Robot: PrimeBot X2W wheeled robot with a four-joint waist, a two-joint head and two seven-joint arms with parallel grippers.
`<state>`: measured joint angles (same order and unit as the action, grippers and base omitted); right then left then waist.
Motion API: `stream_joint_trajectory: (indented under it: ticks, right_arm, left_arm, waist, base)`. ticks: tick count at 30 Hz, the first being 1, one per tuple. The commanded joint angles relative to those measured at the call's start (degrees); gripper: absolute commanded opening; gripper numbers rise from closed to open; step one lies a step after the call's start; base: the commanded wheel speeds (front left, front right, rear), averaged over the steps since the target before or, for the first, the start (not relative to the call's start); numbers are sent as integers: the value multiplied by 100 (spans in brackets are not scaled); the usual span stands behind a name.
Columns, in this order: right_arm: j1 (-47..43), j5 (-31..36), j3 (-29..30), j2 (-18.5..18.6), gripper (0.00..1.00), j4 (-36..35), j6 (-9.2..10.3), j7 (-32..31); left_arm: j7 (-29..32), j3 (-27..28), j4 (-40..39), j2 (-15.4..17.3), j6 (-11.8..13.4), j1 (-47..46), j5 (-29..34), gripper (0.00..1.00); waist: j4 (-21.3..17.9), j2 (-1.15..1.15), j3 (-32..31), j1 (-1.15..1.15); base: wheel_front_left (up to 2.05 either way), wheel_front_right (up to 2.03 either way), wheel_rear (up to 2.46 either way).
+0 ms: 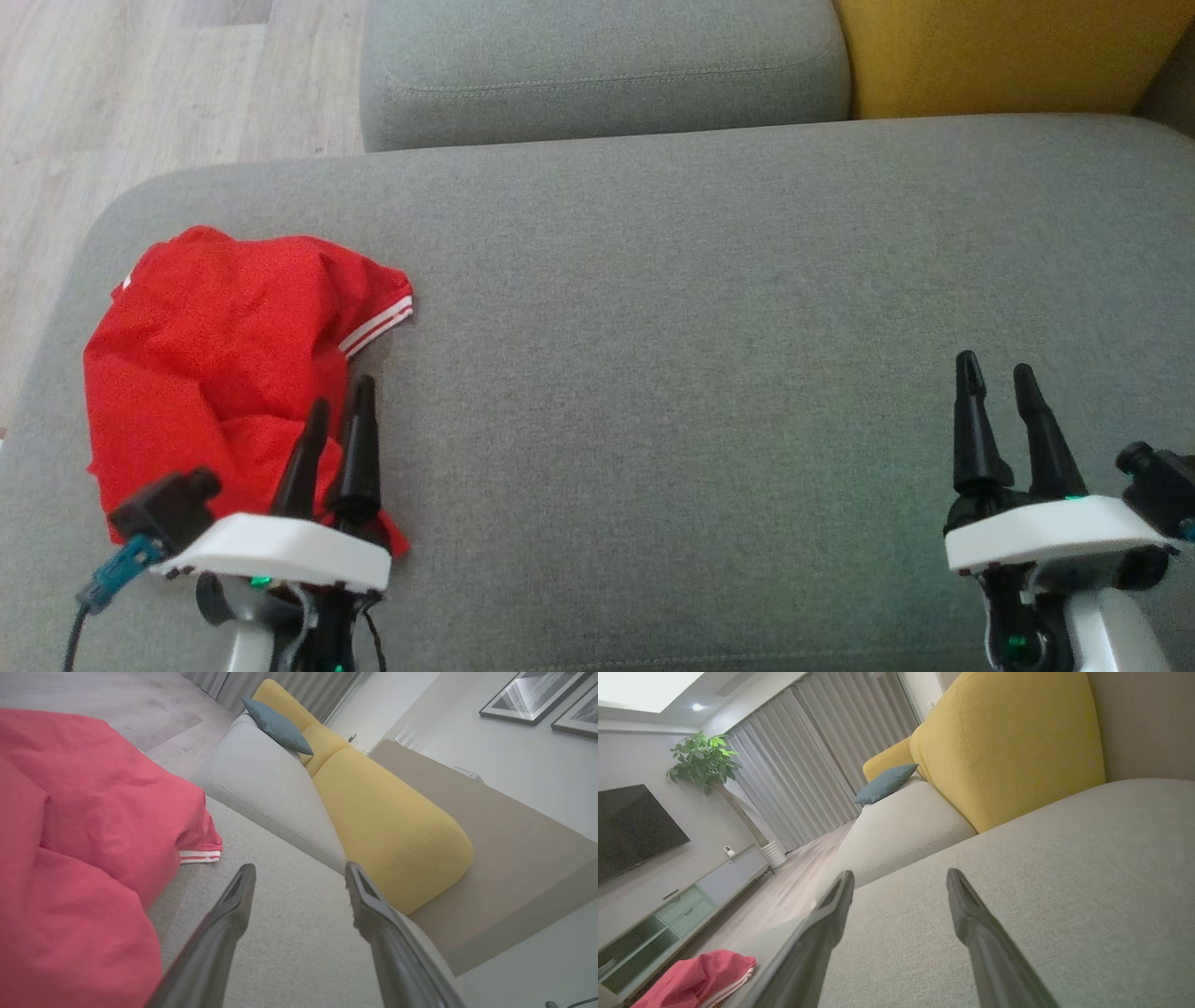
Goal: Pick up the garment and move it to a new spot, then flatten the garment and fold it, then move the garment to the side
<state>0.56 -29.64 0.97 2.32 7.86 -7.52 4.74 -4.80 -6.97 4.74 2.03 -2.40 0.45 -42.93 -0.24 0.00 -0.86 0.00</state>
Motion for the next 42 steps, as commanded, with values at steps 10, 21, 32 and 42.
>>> stream_joint_trajectory:
  ticks: [10, 21, 32, 42]
  right_arm:
    - [152, 925, -223, 39, 100, -375, 2, 231]
    - [56, 1601, -337, 43, 100, -574, 2, 417]
    - [-1, 2364, -400, 46, 100, -686, 3, 603]
    - [-26, 3143, -547, 50, 100, -732, 3, 772]
  left_arm:
    - [-233, -266, -293, 197, 345, -231, 995, 100]
    - [-417, -681, -455, 405, 762, -273, 1835, 100]
    - [-601, -1216, -444, 699, 1139, -339, 2710, 100]
    - [-769, -1679, -477, 909, 1495, -424, 3390, 100]
  waist:
    - [14, 0, -21, 0]
    - [-2, 0, -35, 0]
    - [-17, 0, -41, 0]
    - [-6, 0, -46, 0]
  base:
    - [0, 0, 0]
    - [0, 0, 0]
    - [0, 0, 0]
    - [0, 0, 0]
